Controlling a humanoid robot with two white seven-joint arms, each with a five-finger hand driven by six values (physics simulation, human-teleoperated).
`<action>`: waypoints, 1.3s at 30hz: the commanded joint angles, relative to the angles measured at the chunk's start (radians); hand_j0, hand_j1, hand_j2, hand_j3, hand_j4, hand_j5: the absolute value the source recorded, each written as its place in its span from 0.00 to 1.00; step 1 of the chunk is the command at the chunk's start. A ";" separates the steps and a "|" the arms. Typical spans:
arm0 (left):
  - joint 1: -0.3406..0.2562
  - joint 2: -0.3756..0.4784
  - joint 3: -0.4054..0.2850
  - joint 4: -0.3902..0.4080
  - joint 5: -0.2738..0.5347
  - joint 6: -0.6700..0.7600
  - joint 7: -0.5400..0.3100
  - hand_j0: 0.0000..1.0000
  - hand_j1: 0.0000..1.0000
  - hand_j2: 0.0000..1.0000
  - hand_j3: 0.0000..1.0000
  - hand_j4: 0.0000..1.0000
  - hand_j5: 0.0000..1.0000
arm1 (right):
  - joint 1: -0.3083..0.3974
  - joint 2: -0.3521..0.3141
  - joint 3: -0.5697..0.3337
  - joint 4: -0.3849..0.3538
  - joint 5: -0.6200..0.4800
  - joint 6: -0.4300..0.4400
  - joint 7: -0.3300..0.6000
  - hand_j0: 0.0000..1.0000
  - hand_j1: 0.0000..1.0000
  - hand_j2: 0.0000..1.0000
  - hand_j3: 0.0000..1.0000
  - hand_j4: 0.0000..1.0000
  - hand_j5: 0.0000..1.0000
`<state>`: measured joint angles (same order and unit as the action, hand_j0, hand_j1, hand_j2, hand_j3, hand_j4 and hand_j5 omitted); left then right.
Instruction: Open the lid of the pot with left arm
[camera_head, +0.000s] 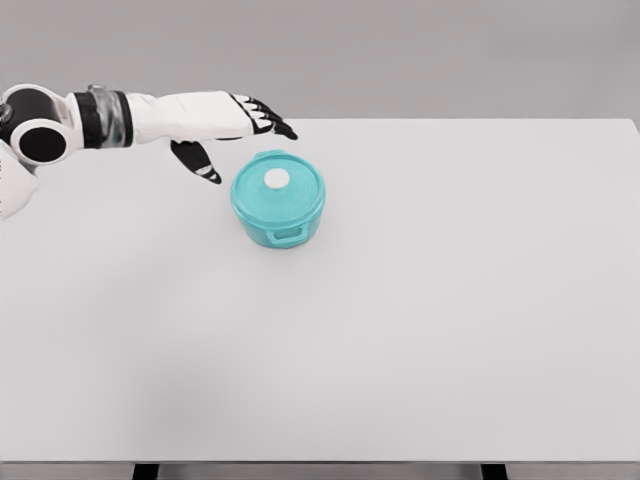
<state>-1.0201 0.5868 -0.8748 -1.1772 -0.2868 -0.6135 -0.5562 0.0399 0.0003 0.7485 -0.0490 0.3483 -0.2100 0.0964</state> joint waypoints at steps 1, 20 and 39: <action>-0.002 -0.007 -0.001 0.004 0.006 0.003 0.001 1.00 1.00 1.00 1.00 1.00 1.00 | 0.000 0.000 0.000 0.000 0.000 0.000 0.000 1.00 1.00 1.00 1.00 1.00 1.00; 0.005 -0.099 -0.044 0.027 -0.069 0.003 -0.005 0.92 0.92 0.92 0.92 0.92 0.92 | 0.000 0.000 0.000 0.000 0.000 0.000 0.000 1.00 1.00 1.00 1.00 1.00 1.00; 0.011 -0.099 -0.049 0.039 -0.097 0.003 -0.007 0.79 0.79 0.79 0.79 0.79 0.79 | 0.000 0.000 0.000 0.000 0.000 0.000 0.000 1.00 1.00 1.00 1.00 1.00 1.00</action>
<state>-1.0094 0.4873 -0.9235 -1.1390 -0.3874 -0.6134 -0.5638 0.0399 0.0003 0.7485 -0.0490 0.3482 -0.2100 0.0964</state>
